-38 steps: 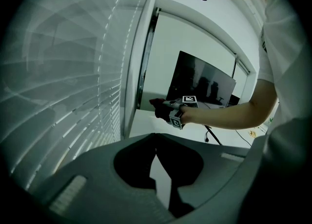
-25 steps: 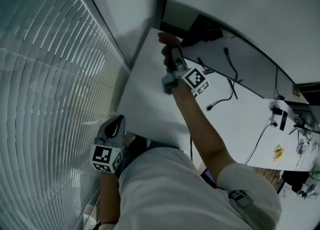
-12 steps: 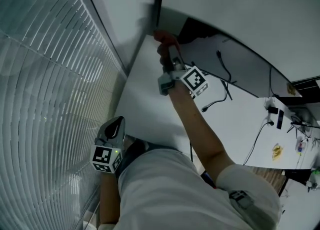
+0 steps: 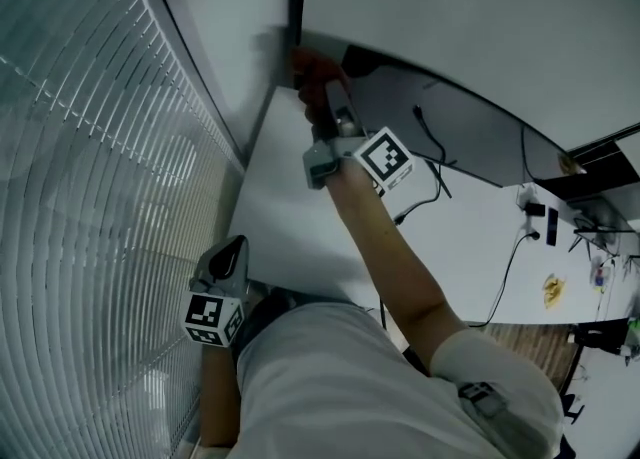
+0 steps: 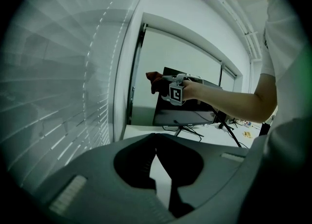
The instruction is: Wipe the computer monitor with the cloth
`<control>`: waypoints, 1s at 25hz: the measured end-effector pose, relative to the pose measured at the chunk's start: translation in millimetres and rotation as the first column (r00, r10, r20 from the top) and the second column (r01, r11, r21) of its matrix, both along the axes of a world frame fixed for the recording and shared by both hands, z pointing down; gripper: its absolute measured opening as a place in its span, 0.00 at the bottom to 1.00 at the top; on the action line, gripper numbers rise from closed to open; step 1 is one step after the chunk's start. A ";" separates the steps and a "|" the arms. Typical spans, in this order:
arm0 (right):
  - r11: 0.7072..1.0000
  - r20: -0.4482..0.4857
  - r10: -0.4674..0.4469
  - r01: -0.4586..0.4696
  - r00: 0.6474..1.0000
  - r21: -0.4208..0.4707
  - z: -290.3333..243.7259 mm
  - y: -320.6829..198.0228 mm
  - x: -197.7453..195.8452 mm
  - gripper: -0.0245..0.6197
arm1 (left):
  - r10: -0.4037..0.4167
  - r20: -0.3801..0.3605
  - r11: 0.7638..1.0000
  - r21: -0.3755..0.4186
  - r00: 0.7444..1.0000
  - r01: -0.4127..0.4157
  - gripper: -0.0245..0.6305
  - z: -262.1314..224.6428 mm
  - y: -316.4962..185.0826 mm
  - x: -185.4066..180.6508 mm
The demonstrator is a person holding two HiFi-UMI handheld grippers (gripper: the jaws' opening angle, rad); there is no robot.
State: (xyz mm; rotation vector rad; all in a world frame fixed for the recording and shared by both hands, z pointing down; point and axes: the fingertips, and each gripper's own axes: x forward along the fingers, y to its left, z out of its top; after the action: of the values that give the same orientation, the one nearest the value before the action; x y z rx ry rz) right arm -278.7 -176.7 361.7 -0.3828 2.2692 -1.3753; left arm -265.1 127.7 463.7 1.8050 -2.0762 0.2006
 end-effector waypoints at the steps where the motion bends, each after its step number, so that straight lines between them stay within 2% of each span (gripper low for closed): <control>1: 1.000 0.004 0.004 -0.004 1.000 0.001 -7.0 1.3 1.0 0.19 | 0.007 0.002 1.000 0.005 1.000 -0.007 0.05 -3.0 -0.2 1.2; 10: 0.997 0.060 0.031 -0.035 0.998 0.062 -49.9 4.4 4.9 0.18 | 0.045 0.015 0.998 0.045 0.999 -0.046 0.05 -4.9 -5.7 -4.2; 17: 0.990 0.059 0.044 -0.051 0.997 0.129 -85.6 11.0 6.4 0.18 | 0.082 0.024 0.994 0.066 0.996 -0.084 0.05 -22.4 -10.7 -7.2; 20: 0.977 0.036 0.059 -0.065 0.998 0.204 -101.5 16.0 11.4 0.18 | 0.102 0.030 0.992 0.077 0.994 -0.104 0.05 -27.0 -11.8 -8.4; 25: 0.929 -0.058 0.138 -0.109 0.989 0.354 -119.7 22.0 21.8 0.18 | 0.138 0.027 0.987 0.085 0.990 -0.139 0.05 -31.0 -10.5 -9.7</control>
State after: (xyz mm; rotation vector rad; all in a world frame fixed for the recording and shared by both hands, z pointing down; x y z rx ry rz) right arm -256.9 -154.7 242.0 -0.4587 2.4496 -0.8828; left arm -274.8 117.2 432.7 2.0091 -2.0029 0.1697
